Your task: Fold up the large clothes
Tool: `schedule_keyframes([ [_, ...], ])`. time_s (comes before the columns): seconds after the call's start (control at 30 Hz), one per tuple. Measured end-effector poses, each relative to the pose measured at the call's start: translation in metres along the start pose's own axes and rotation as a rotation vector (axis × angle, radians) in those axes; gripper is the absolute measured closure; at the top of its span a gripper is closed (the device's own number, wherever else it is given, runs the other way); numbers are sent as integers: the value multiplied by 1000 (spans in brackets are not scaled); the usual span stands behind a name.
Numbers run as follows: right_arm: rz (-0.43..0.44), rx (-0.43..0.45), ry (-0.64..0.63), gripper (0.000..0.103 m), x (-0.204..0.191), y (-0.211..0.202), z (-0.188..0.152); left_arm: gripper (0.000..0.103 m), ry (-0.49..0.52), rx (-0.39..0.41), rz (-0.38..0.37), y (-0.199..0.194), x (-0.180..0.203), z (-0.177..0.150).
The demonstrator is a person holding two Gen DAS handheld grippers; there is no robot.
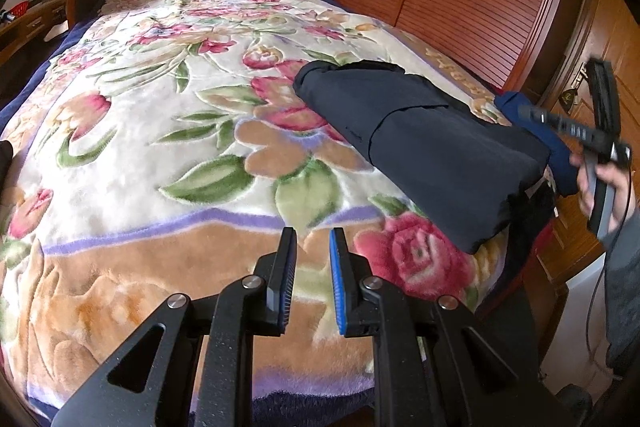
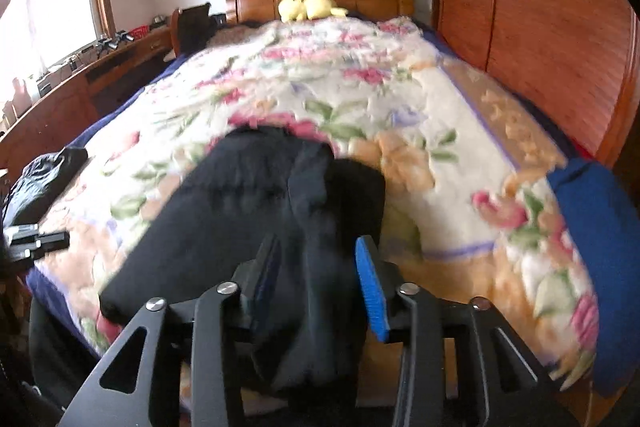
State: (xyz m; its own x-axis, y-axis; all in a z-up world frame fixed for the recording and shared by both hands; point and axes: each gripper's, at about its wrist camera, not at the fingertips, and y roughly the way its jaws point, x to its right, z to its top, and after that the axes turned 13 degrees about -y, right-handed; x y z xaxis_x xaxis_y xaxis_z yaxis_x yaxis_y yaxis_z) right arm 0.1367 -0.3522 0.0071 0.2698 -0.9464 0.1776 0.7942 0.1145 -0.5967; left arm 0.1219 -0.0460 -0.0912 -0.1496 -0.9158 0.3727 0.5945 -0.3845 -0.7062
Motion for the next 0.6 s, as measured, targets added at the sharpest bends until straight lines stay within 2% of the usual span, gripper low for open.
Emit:
schedule_keyframes([
  [0.07,-4,21,-10,58,-1,0,14,86,-1,-2,0,1,-1,0],
  [0.2,58,21,-29,58,-14,18,29,86,-3,-5,2,1,-3,-1],
  [0.33,108,-15,-74,58,-36,42,26,86,-7,-7,5,1,-5,-3],
  [0.47,193,-5,-80,58,-59,42,20,86,-7,-15,11,5,-8,-4],
  [0.6,235,0,-131,58,-82,36,15,86,-20,-14,5,7,-11,-4],
])
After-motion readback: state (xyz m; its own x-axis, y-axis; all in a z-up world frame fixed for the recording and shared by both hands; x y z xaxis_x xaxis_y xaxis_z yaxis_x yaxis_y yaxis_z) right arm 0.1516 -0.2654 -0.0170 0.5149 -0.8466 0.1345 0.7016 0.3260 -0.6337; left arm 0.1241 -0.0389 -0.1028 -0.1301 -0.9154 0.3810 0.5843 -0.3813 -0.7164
